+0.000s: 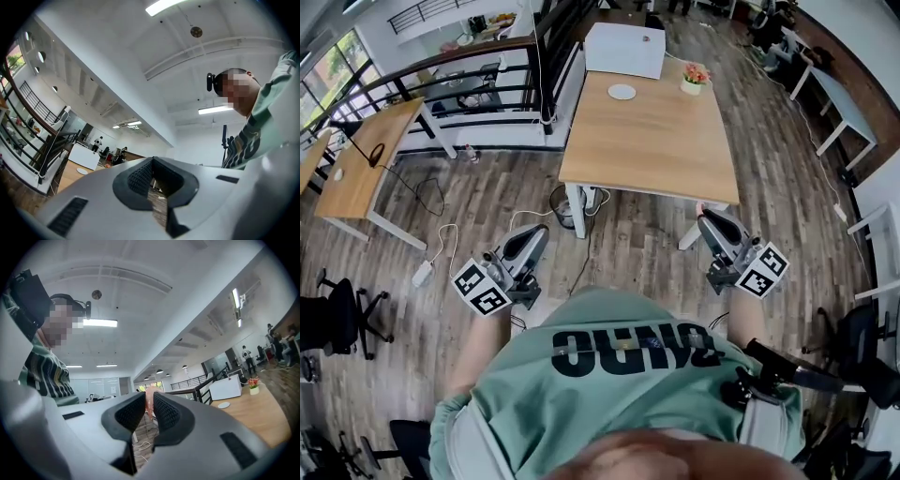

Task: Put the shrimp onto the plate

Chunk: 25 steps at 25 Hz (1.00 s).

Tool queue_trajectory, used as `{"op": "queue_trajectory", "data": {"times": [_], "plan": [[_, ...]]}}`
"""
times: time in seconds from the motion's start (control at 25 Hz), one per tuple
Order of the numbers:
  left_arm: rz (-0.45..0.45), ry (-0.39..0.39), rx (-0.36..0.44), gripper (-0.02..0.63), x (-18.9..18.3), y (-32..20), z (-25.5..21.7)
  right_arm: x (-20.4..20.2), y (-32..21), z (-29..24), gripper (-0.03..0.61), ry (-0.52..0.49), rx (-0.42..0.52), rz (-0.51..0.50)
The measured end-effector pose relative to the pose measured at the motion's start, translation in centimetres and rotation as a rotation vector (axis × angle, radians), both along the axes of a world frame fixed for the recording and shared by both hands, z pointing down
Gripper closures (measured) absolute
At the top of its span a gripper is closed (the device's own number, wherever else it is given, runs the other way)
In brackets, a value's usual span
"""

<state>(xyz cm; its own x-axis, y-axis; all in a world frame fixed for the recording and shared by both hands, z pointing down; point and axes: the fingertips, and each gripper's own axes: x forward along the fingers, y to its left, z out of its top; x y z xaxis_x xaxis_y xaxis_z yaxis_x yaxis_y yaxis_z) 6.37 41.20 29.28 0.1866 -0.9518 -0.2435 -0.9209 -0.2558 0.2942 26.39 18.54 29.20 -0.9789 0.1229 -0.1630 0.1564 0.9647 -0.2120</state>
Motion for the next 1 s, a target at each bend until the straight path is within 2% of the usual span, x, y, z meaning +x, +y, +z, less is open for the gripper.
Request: {"op": "queue_trajectory", "data": {"times": [0.4, 0.72, 1.0], "plan": [[-0.053, 0.006, -0.073, 0.609, 4.5, -10.0, 1.1, 2.6, -11.0, 3.0, 0.522, -0.018, -0.081, -0.066], [0.03, -0.011, -0.121, 0.609, 7.4, -16.5, 1.8, 6.5, -16.3, 5.4, 0.522, -0.028, -0.137, 0.005], [0.119, -0.001, -0.094, 0.609, 7.0, -19.2, 2.0, 8.5, -17.6, 5.4, 0.522, -0.013, -0.126, 0.101]]}}
